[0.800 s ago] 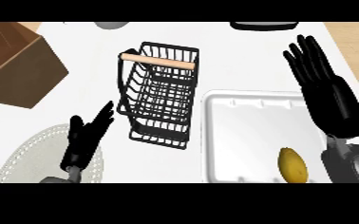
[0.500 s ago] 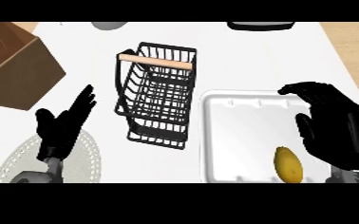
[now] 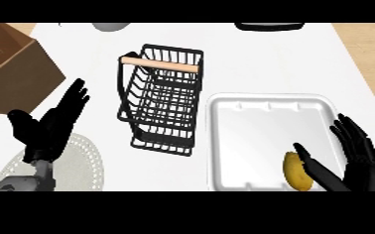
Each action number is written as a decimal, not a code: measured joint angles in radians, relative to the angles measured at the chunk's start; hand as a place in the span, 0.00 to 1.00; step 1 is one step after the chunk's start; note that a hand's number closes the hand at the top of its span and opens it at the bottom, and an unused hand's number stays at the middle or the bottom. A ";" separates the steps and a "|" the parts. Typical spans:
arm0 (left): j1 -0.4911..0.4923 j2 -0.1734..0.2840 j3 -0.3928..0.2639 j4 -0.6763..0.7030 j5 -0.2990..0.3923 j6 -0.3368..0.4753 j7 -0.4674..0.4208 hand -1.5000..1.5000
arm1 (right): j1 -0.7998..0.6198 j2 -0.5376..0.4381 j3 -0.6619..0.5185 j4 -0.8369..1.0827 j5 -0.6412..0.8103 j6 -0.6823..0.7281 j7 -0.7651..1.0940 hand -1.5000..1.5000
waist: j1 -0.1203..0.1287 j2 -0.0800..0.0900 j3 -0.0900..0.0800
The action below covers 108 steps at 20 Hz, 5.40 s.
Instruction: Pick the lemon from the tray and place it in the tiered basket
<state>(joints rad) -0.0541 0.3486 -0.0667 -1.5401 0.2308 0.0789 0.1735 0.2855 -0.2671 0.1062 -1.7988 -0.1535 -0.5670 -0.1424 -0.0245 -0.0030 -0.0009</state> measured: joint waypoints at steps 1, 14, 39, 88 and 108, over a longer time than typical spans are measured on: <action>0.000 0.001 0.002 -0.012 0.002 0.000 0.006 0.50 | 0.031 -0.022 0.001 -0.034 0.028 -0.015 0.020 0.00 | 0.002 0.000 0.000; -0.024 0.004 0.007 -0.025 0.007 -0.020 0.020 0.50 | 0.291 -0.552 0.040 -0.301 0.316 0.226 0.523 0.00 | 0.027 0.008 -0.007; 0.013 -0.056 0.055 -0.032 -0.044 -0.072 0.010 0.50 | -0.062 -0.283 0.304 -0.127 0.664 0.399 1.067 0.00 | 0.026 0.003 0.001; 0.004 -0.112 0.130 -0.045 -0.100 -0.129 0.048 0.50 | -0.247 -0.381 0.001 -0.121 0.573 0.375 0.161 1.00 | 0.010 -0.003 0.001; -0.008 -0.126 0.137 -0.037 -0.121 -0.156 0.047 0.50 | -0.866 -0.021 0.347 -0.250 0.750 0.637 0.905 1.00 | 0.039 0.003 -0.001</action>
<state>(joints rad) -0.0623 0.2225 0.0702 -1.5774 0.1103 -0.0766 0.2209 -0.5807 -0.2884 0.4537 -2.0491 0.5961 0.0705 0.7629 0.0146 -0.0004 -0.0017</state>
